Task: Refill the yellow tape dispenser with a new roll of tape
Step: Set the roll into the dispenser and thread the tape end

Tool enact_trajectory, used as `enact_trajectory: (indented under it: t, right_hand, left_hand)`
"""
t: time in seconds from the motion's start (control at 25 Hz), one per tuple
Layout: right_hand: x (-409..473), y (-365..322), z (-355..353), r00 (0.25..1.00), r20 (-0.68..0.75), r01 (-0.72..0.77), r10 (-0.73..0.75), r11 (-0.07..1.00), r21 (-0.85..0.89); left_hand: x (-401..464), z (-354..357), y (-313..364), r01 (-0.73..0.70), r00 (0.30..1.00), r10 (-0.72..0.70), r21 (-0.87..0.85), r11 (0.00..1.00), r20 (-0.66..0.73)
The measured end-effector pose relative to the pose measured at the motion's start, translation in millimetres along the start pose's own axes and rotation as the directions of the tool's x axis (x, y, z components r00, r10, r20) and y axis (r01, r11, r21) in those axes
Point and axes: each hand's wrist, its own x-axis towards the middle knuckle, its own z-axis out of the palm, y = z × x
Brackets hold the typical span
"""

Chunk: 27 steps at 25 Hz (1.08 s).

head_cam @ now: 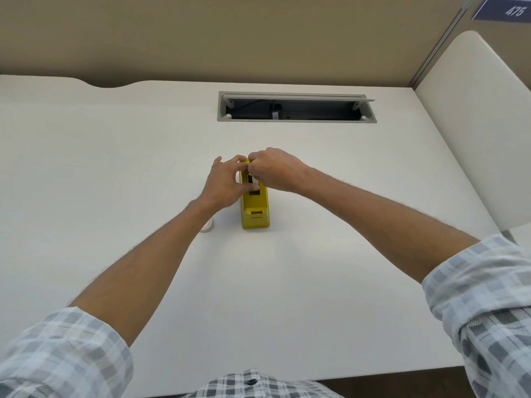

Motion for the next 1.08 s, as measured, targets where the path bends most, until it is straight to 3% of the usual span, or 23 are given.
enact_trajectory:
  t: [1.08]
  right_hand:
    - [-1.8, -4.6, -1.3, 1.000, 0.002, -0.004, 0.004, 1.000, 0.007]
  left_hand:
    - [0.7, -0.9, -1.0, -0.024, 1.000, 0.024, 0.055, 0.998, 0.010]
